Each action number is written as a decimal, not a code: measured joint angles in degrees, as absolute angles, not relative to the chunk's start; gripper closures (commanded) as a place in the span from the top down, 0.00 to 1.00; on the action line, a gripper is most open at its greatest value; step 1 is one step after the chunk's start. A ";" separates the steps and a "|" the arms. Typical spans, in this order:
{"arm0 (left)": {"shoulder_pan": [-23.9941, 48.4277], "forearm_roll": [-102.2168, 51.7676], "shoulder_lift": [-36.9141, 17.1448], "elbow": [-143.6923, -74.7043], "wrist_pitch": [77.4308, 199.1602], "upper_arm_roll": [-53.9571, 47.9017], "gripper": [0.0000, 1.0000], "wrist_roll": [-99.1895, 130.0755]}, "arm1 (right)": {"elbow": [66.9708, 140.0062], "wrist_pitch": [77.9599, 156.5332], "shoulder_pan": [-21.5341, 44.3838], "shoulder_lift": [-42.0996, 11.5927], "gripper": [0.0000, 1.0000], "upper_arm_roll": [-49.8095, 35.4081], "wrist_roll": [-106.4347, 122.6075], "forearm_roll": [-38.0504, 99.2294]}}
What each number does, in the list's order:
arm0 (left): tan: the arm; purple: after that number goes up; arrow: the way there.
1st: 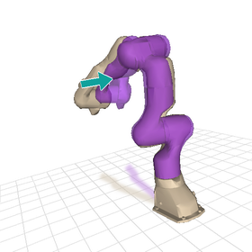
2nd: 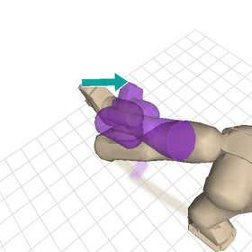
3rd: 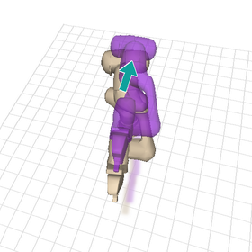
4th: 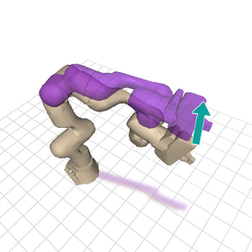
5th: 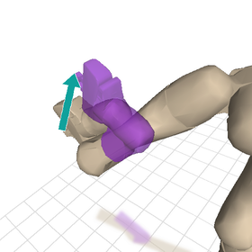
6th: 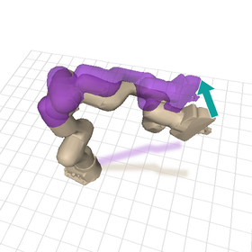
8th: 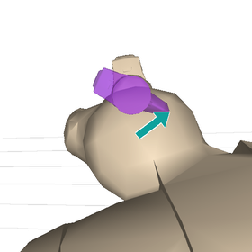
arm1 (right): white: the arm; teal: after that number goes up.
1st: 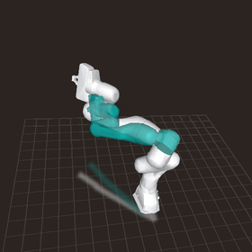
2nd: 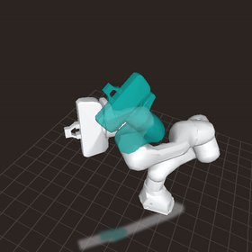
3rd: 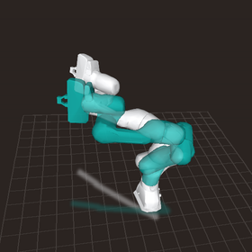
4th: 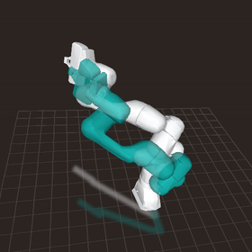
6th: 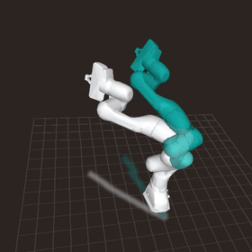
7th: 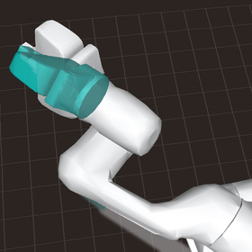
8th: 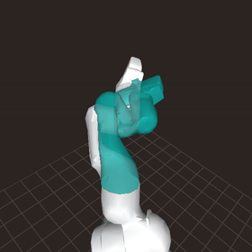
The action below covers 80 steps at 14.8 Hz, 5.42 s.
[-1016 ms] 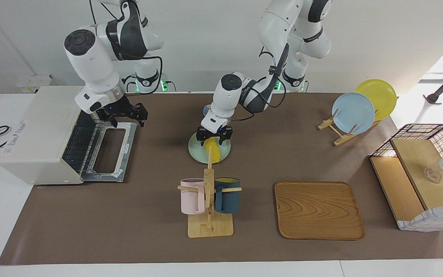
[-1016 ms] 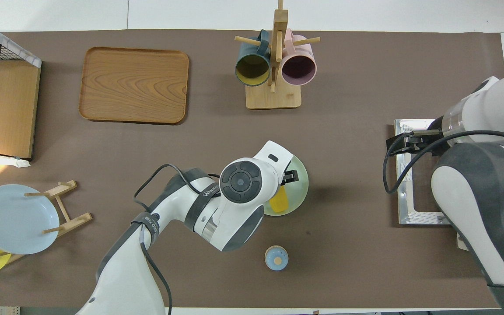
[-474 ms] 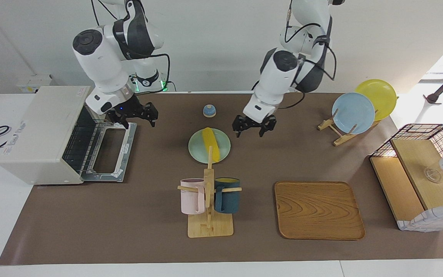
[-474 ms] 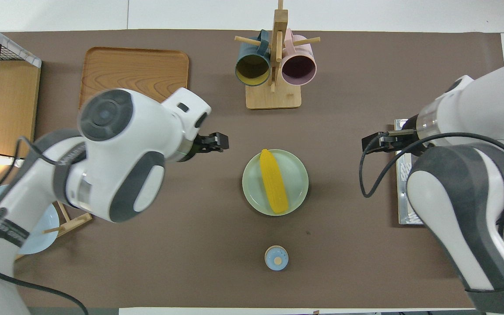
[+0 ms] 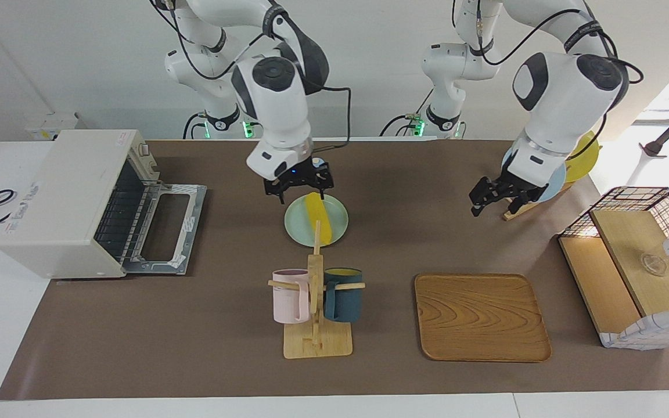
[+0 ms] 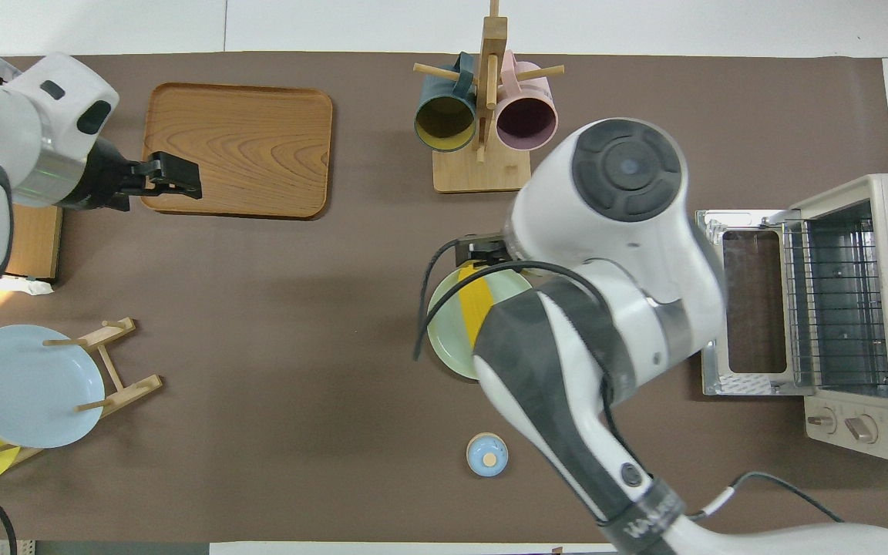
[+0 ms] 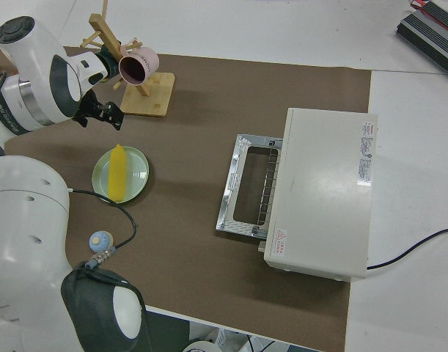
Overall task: Put corn in oven
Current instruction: 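Withdraw the left gripper while the right gripper reaches the corn, then grasp the yellow corn on the plate with the right gripper, then carry the corn with the right gripper into the open toaster oven, then release the corn inside the oven and pull the right gripper back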
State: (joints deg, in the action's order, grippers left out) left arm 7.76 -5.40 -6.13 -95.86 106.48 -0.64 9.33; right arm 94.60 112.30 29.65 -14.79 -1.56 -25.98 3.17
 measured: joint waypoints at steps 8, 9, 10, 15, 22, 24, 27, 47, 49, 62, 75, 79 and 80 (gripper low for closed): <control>3.16 -3.71 -2.89 -95.45 96.71 -0.89 1.00 1.88 | 95.19 125.24 37.43 -27.00 0.68 -1.45 -27.73 0.36; 3.23 -3.71 -2.84 -95.66 96.52 -1.25 1.00 1.87 | 96.23 125.98 37.79 -27.04 0.68 -1.45 -27.73 0.35; 3.31 -3.71 -2.83 -95.70 95.99 -1.55 1.00 1.87 | 97.81 127.48 38.14 -26.81 0.63 -1.46 -27.73 0.35; 6.05 -0.85 -1.30 -95.36 93.68 -1.86 1.00 1.80 | 103.76 130.51 38.36 -25.49 0.04 -1.45 -27.73 0.34; 8.45 -0.15 1.81 -94.14 88.88 0.84 1.00 1.77 | 104.56 128.73 38.74 -23.60 0.00 -1.37 -29.56 -0.98; 7.44 -0.14 1.83 -94.50 89.15 0.87 1.00 1.33 | 100.93 122.16 38.61 -23.44 0.00 -1.04 -29.82 -4.01; 6.25 -0.14 1.82 -94.82 89.97 0.89 1.00 0.22 | 93.15 111.19 37.57 -22.95 0.00 -0.20 -29.82 -6.00; 4.77 -0.14 1.81 -94.92 90.44 -0.75 1.00 -2.34 | 104.59 100.68 8.55 -12.00 0.00 0.61 -29.02 -13.17; 4.76 -0.14 1.81 -94.92 90.43 -0.74 1.00 -2.34 | 105.93 101.74 6.75 -11.34 0.00 0.61 -26.87 -13.18; 4.23 -0.14 1.83 -94.92 90.43 -0.66 1.00 -2.34 | 113.88 111.68 -2.12 -8.82 0.00 0.55 -15.26 -13.21; 4.22 -0.14 1.83 -94.92 90.43 -0.67 1.00 -2.34 | 114.82 111.14 -2.09 -6.70 0.49 -0.04 -13.64 -13.19; 4.21 -0.14 1.83 -94.92 90.43 -0.67 1.00 -2.34 | 110.64 107.82 0.73 -6.33 0.28 -1.81 -14.19 -10.10; 4.21 -0.14 1.83 -94.92 90.43 -0.67 1.00 -2.34 | 110.12 107.95 2.07 -6.34 0.18 -1.91 -15.37 -8.95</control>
State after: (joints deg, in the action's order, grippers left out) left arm 4.21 -0.14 1.83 -94.92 90.43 -0.67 -2.34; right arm 110.12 107.95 2.07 -6.34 -1.91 -15.37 -8.95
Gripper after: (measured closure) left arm 0.000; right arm 0.542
